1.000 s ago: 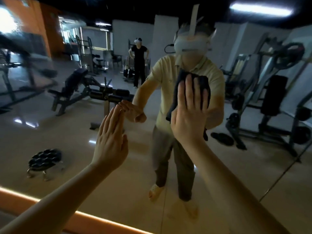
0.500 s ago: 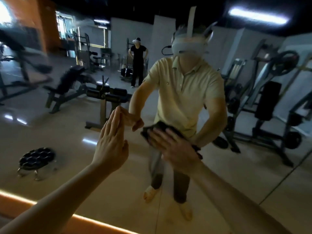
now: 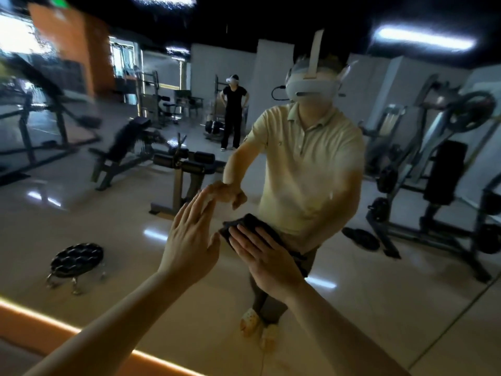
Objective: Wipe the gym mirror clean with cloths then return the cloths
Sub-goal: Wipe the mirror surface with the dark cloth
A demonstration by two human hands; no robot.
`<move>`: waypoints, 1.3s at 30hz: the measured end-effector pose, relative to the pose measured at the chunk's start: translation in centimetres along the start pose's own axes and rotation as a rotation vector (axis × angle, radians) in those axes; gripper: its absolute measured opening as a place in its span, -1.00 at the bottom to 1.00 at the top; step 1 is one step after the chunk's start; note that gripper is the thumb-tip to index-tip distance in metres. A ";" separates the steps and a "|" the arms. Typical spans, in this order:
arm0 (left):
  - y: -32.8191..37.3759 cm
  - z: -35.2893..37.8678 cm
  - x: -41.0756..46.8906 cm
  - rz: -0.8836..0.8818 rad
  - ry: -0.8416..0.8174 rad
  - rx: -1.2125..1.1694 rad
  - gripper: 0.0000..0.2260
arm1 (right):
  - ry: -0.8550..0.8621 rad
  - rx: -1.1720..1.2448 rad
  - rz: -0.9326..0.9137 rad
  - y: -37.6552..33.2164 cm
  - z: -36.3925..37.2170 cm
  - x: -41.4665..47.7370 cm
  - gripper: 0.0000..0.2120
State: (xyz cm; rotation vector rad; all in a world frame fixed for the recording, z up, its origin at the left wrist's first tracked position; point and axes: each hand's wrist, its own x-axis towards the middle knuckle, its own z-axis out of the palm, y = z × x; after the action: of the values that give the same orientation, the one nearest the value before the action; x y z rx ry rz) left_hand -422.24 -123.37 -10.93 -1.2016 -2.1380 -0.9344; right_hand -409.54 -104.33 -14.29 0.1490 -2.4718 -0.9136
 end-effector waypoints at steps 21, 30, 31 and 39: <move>12.1 -0.9 2.6 -0.520 -0.444 -1.144 -0.78 | 0.496 1.000 0.654 8.8 -10.5 -4.0 -0.60; 8.8 -5.7 2.1 -0.370 -0.721 -1.241 -0.64 | -0.007 2.505 1.046 4.7 -11.1 -3.5 -0.40; 8.8 -5.5 1.9 -0.392 -0.749 -1.201 -0.64 | -0.022 2.600 0.938 3.9 -10.8 -3.9 -0.41; 8.9 -0.9 0.7 -0.569 -0.822 -0.705 -0.90 | 0.055 2.289 1.411 3.4 -10.6 -8.4 -0.58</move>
State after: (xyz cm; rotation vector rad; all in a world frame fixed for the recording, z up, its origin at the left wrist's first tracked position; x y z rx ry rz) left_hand -414.65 -120.43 -7.04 -1.4961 -3.0297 -1.7822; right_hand -396.82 -105.59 -8.72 -0.6679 -1.4103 2.2515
